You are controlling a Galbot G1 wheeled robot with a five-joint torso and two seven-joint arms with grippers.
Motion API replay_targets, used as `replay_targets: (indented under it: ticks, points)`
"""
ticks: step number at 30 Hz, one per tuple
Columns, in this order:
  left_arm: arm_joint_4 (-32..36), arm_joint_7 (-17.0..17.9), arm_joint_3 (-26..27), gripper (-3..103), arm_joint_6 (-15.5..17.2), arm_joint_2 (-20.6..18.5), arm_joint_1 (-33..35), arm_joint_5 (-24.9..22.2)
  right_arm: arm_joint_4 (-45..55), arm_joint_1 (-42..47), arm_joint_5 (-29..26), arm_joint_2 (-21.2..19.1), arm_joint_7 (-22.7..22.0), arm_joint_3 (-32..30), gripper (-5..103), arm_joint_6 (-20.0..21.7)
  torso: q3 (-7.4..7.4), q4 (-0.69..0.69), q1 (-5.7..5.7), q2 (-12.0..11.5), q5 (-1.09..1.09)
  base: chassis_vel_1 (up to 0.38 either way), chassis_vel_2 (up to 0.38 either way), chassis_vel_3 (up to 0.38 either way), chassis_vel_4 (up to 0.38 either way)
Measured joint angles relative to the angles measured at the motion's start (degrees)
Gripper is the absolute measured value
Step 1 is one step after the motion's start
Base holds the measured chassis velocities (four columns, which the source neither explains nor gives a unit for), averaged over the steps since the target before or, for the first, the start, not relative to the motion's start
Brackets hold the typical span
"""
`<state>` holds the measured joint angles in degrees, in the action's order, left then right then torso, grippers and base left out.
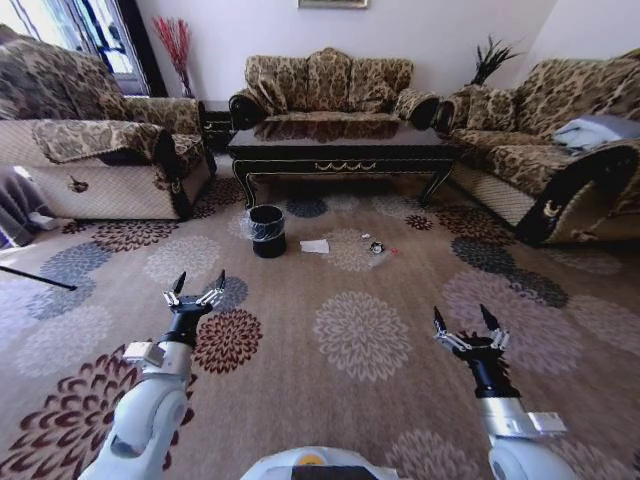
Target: Move to the front of the table and pick up the trash from the floor, then place it into the trash bin.
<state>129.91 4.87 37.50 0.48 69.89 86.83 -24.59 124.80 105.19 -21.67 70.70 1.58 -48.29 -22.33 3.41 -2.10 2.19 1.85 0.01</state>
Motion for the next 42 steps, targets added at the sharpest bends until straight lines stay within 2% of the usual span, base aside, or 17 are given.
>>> replay_targets:
  ticks: [6,15,23,34,42]
  points:
    - [-0.3,-0.9,0.1,100,-1.0,0.7,0.8,0.9,0.0,-0.2,0.2,0.1,-0.2,0.6,100,-0.1,0.03,0.00,0.00,0.0,0.01,-0.360,0.368,0.365,-0.369]
    - [-4.0,-1.9,-1.5,100,-0.1,0.5,1.6,1.0,0.1,-0.5,0.4,0.3,-0.2,0.8,100,-0.7,0.06,-0.02,-0.01,0.1,-0.03,-0.346,0.347,0.345,-0.347]
    - [-4.6,0.0,-1.3,100,-1.0,1.6,1.7,0.9,-0.5,-0.8,1.1,0.4,-0.8,1.4,100,-0.7,0.11,-0.01,0.00,0.1,-0.01,-0.347,0.349,0.366,-0.343]
    - [-3.8,0.3,-1.3,100,-2.0,2.2,2.0,2.8,-1.1,-1.3,2.0,0.8,-1.4,1.9,100,-2.3,0.12,-0.01,0.01,0.1,-0.01,-0.355,0.341,0.344,-0.343]
    - [-3.6,0.2,-1.2,100,-2.3,1.9,2.1,2.7,-1.3,-1.3,2.3,1.1,-0.8,2.0,100,-2.7,0.11,-0.01,-0.01,0.1,-0.02,-0.129,0.146,0.117,-0.111]
